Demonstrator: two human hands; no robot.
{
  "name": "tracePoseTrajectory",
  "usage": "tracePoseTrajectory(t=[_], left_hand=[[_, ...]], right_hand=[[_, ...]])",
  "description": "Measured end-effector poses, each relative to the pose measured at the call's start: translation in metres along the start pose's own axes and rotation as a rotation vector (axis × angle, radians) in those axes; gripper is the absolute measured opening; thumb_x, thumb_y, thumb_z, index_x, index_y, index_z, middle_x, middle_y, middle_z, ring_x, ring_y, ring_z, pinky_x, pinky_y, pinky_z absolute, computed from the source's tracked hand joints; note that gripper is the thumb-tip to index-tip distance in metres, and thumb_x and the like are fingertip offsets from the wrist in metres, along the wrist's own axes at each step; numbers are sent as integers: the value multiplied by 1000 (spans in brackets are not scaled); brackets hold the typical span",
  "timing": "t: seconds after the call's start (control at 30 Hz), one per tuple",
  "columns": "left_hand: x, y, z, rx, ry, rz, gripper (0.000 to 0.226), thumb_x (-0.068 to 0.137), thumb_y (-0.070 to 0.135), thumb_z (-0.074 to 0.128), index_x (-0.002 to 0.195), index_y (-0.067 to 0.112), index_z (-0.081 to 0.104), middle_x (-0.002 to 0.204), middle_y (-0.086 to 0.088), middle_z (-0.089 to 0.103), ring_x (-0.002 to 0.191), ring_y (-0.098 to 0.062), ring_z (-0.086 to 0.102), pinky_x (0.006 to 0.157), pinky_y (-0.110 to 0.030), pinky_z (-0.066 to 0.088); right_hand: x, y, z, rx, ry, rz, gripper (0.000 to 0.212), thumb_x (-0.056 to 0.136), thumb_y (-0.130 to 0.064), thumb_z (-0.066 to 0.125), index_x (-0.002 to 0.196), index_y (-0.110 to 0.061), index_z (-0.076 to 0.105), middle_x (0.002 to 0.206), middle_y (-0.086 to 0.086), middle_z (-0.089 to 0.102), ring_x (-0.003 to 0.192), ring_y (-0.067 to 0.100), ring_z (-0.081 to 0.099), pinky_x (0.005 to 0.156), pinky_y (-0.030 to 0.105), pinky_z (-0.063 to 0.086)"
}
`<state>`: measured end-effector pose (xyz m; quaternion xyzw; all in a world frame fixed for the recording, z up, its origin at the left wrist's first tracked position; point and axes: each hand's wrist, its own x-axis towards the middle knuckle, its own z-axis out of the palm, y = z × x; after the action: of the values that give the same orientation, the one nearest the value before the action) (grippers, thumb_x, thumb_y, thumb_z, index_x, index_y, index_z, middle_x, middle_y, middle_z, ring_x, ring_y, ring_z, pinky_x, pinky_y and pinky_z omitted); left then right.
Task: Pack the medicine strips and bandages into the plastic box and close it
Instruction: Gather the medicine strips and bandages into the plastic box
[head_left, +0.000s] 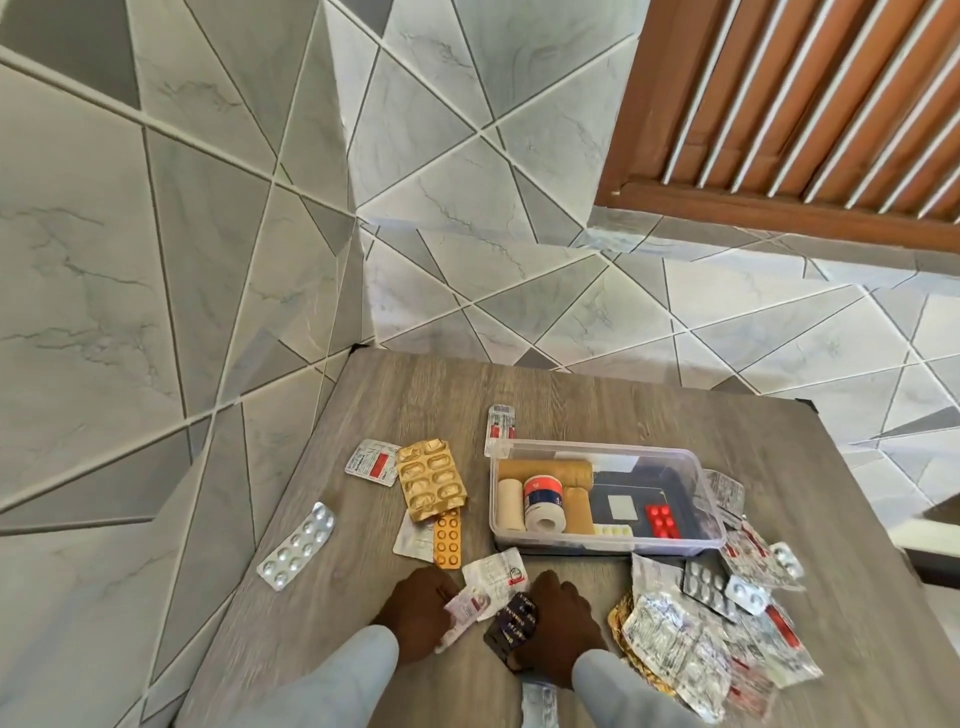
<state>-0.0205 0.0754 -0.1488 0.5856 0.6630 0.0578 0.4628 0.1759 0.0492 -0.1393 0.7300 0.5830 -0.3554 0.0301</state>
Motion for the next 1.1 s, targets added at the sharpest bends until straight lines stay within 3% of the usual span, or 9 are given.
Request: tracePoseTrajectory(t=[0.1, 0.2, 0.33, 0.57, 0.73, 0.83, 0.93, 1.03, 1.1], left_hand=[[2, 10, 8, 31, -11, -36, 18, 81, 13, 65, 88, 27, 57, 99, 3, 61, 87, -14, 60, 65, -21, 51], [3, 19, 11, 81, 18, -70, 24, 77, 12, 62, 72, 34, 53, 83, 12, 55, 75, -8, 55, 63, -17, 44], [4, 20, 13, 53, 20, -132, 23, 67, 12, 62, 64, 34, 54, 76, 12, 57, 67, -2, 55, 61, -18, 46], [-16, 54, -20, -226, -129, -232, 21, 71, -1, 69, 80, 18, 68, 79, -4, 65, 74, -20, 64, 63, -27, 54], [-16, 125, -21, -518, -102, -184, 24, 77, -8, 69, 96, 6, 62, 98, -18, 64, 83, -29, 68, 63, -36, 60], [3, 169, 4, -493, 59, -41, 22, 73, -3, 73, 86, 11, 62, 89, -15, 64, 84, -29, 67, 68, -41, 61], [21, 209, 30, -475, 52, 36, 19, 75, 3, 73, 87, 13, 64, 91, -10, 66, 90, -29, 66, 77, -41, 60], [36, 227, 45, -311, 160, 61, 22, 84, 16, 65, 105, 19, 61, 109, -6, 65, 97, -25, 63, 82, -34, 56], [36, 224, 47, -191, 229, 88, 24, 90, 23, 56, 114, 24, 57, 112, 1, 62, 97, -18, 59, 81, -27, 50]], right_hand=[[11, 4, -5, -50, -50, -19, 70, 53, -63, 67, 102, -22, 38, 118, 7, 50, 112, 29, 50, 95, 37, 45], [16, 7, -11, -107, -57, -78, 70, 59, -66, 63, 107, -20, 43, 115, 7, 49, 112, 31, 49, 90, 38, 43], [20, 8, -19, 52, -150, -185, 36, 70, -35, 66, 91, -26, 39, 106, 3, 58, 105, 29, 56, 82, 34, 44], [17, 5, -57, 379, -213, -401, 27, 79, -13, 62, 98, -24, 47, 92, -13, 54, 93, 13, 54, 84, 26, 44], [22, 31, -116, 724, 20, -333, 18, 85, -16, 63, 94, -28, 53, 94, -1, 63, 83, 12, 58, 77, 31, 48], [33, 64, -148, 868, 108, -182, 18, 87, -18, 63, 102, -27, 57, 100, 1, 67, 92, 20, 64, 83, 43, 55], [40, 88, -171, 965, 109, -101, 18, 88, -12, 62, 105, -19, 59, 97, 7, 68, 89, 25, 66, 77, 45, 59], [45, 105, -187, 754, 216, -97, 23, 86, -16, 67, 106, -11, 59, 96, 2, 66, 85, 16, 63, 72, 29, 52], [46, 117, -192, 584, 338, -81, 32, 85, -19, 66, 115, -14, 56, 104, 4, 63, 95, 21, 61, 82, 29, 47]])
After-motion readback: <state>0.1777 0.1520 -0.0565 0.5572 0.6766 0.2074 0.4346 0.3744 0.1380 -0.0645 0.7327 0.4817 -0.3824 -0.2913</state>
